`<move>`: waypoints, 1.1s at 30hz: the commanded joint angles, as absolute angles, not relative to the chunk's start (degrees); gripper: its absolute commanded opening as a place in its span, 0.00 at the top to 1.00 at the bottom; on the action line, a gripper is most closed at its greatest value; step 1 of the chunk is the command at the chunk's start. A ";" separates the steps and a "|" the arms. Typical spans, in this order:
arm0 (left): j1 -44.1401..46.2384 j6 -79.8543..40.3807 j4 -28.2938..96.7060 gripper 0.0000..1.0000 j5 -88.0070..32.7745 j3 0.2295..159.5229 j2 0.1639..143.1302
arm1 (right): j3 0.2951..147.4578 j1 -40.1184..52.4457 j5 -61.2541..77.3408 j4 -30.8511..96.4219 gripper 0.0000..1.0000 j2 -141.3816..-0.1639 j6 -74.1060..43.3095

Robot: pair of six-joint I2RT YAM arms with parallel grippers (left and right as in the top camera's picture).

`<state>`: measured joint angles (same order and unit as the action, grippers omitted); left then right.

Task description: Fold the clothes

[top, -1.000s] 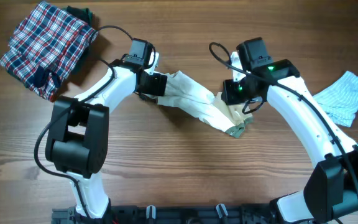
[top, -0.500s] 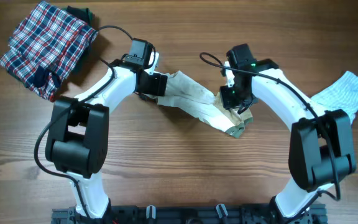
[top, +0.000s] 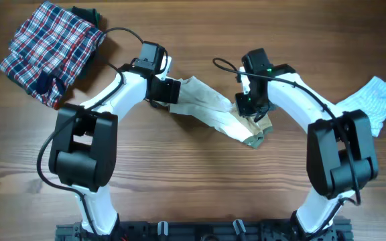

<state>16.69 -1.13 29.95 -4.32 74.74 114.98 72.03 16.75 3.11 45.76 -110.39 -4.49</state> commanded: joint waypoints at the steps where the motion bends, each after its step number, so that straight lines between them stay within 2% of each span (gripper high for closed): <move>1: 16.60 -0.23 30.00 0.10 -3.75 74.26 115.61 | 71.50 16.84 2.33 45.65 0.92 -111.39 -3.84; 3: 16.60 -0.23 29.98 0.10 -3.75 74.26 115.61 | 71.53 16.84 2.39 45.78 0.96 -111.37 -3.88; 8: 16.60 -0.23 29.98 0.10 -3.75 74.26 115.61 | 71.68 16.84 3.95 46.78 0.96 -110.32 -4.51; 17: 16.60 -0.23 29.93 0.09 -2.66 74.26 115.61 | 71.68 16.84 20.14 50.41 0.96 -102.45 -3.97; 23: 16.60 -0.23 29.95 0.09 -2.66 74.26 115.61 | 71.68 16.86 25.54 54.52 0.96 -95.92 -4.01; 28: 16.60 -0.23 29.54 0.09 -2.07 74.28 115.61 | 71.53 19.66 26.30 61.73 0.96 -95.15 -3.57; 33: 16.40 -0.23 29.52 0.03 -1.80 74.28 114.56 | 71.48 24.16 26.92 63.72 0.96 -95.15 -5.26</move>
